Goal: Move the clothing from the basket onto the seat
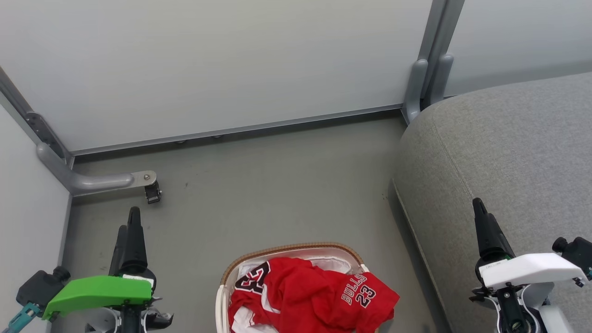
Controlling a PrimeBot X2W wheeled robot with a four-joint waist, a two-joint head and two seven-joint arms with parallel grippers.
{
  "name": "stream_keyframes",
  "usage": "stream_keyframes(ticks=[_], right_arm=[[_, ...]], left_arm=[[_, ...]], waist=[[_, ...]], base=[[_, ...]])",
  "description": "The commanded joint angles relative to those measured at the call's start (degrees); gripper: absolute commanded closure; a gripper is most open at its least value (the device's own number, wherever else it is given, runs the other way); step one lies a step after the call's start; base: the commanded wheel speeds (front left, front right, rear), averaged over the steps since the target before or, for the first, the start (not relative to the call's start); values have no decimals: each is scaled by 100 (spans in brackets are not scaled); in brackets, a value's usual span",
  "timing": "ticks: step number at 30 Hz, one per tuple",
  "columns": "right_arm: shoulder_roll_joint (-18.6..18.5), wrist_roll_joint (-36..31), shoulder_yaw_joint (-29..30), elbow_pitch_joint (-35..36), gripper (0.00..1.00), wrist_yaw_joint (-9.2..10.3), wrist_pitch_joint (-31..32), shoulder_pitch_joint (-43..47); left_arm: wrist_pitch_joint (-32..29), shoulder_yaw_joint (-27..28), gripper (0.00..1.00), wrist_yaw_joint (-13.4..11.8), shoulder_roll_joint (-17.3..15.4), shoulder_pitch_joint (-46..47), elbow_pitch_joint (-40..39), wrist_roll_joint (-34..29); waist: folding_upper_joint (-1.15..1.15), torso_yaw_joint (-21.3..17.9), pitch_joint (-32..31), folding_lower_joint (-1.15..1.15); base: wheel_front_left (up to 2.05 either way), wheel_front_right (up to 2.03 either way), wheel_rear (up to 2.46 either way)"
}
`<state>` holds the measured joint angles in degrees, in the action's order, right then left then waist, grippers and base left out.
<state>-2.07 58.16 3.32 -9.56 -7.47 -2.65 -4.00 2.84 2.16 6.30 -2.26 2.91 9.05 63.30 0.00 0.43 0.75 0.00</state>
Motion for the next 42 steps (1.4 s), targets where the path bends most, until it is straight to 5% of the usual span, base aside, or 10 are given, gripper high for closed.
stream_keyframes(ticks=[1,22,42], right_arm=[[-43,-236,-37,115,0,-2,-73,-23],[-60,-1910,-368,-27,0,-3,-453,69],[-74,-3176,-621,-65,0,-3,-747,175]], left_arm=[[57,-17,0,-49,-39,-13,-129,-265],[438,-297,0,-231,-52,-268,-57,-2489],[729,-352,0,-163,-64,-443,185,-3637]], waist=[[0,0,2,0],[0,26,13,0],[0,71,-28,0]], base=[[0,0,0],[0,0,0],[0,0,0]])
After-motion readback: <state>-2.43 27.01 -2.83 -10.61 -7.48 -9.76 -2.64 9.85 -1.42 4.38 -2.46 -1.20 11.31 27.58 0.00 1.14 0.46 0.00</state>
